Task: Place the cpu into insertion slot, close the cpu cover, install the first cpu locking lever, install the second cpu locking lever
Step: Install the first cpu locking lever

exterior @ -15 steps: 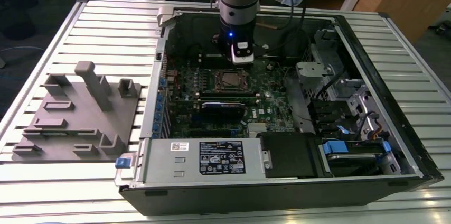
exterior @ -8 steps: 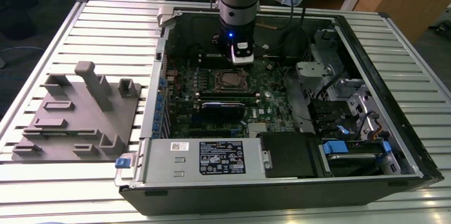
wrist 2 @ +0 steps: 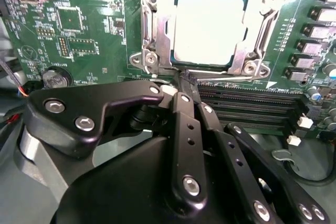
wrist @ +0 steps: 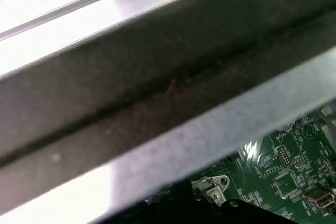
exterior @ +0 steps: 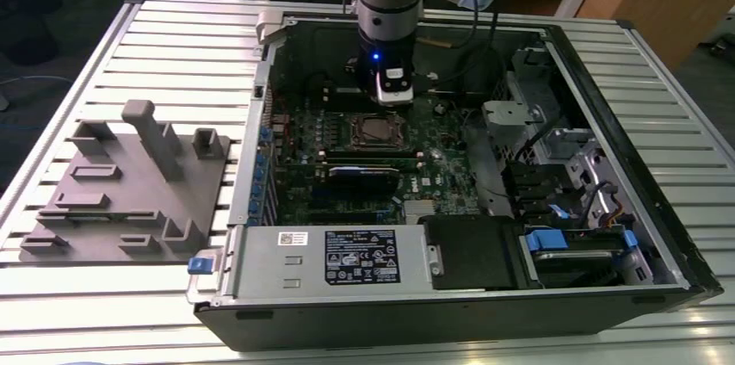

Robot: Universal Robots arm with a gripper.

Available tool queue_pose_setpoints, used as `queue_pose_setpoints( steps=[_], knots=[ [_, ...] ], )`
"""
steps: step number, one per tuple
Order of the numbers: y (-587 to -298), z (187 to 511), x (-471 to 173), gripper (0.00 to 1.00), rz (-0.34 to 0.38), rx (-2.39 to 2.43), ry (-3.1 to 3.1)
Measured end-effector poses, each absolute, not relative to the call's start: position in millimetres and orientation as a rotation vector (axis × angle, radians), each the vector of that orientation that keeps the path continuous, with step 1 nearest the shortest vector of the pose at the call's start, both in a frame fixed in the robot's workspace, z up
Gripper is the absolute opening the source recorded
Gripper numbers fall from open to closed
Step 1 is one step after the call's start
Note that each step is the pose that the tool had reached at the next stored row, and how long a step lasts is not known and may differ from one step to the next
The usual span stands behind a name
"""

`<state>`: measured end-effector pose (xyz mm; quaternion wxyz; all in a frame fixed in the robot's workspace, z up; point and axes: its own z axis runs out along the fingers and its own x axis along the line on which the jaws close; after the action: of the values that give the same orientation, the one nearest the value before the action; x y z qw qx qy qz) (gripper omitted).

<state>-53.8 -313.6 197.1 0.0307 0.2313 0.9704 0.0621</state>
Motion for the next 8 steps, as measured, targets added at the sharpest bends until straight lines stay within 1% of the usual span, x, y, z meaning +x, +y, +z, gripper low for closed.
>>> queue_pose_setpoints(
  steps=[8],
  knots=[
    [-310.1, 200.1, -53.8, 0.11, 0.191, 0.717, 2.989]
  ],
)
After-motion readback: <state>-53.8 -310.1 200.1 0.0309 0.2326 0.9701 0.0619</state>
